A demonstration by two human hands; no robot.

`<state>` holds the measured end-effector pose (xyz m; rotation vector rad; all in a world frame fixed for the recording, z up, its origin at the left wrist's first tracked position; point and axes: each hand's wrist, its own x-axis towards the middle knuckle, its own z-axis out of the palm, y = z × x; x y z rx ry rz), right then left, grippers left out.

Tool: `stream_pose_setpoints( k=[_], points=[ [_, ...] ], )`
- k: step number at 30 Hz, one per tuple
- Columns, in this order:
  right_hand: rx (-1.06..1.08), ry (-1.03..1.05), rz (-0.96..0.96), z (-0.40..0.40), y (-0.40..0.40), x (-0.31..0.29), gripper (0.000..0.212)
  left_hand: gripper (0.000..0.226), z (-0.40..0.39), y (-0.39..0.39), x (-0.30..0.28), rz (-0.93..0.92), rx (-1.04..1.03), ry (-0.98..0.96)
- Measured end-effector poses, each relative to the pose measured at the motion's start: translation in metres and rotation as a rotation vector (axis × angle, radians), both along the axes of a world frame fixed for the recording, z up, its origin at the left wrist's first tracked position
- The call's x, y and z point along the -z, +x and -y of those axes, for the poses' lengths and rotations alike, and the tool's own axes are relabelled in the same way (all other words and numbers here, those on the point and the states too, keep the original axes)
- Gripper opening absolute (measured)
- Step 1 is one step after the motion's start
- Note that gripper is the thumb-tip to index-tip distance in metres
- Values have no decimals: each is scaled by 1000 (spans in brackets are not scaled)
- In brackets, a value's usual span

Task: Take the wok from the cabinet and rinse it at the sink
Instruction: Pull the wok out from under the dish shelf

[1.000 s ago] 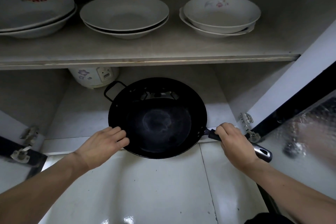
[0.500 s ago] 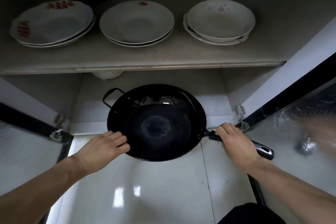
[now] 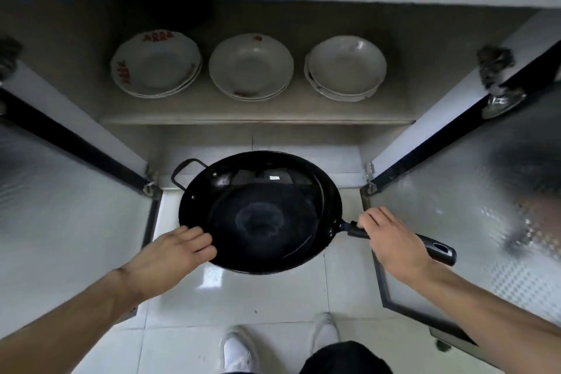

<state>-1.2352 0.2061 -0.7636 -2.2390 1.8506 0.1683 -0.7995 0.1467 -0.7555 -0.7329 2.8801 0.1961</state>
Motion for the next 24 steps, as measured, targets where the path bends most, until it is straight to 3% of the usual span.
stream_pose_setpoints(
  k=[3,9,12,15,19,24],
  points=[
    [12,4,23,-18,6,-51,61,35,-14,4,-55,-58,14,-16],
    [6,-9,46,-48,17,-157,52,48,-43,13,-153,-77,40,-25],
    [-4,-29,46,-55,20,-202,48,43,-58,17,-193,-84,17,-15],
    [-13,-25,52,-64,22,-235,41,48,-73,23,-231,-37,-2,9],
    [-45,-17,59,-82,25,-265,48,30,-109,24,-269,-66,-40,-5],
    [-88,-36,97,-109,21,-301,47,45,-161,22,-314,-31,-128,-25]
  ],
)
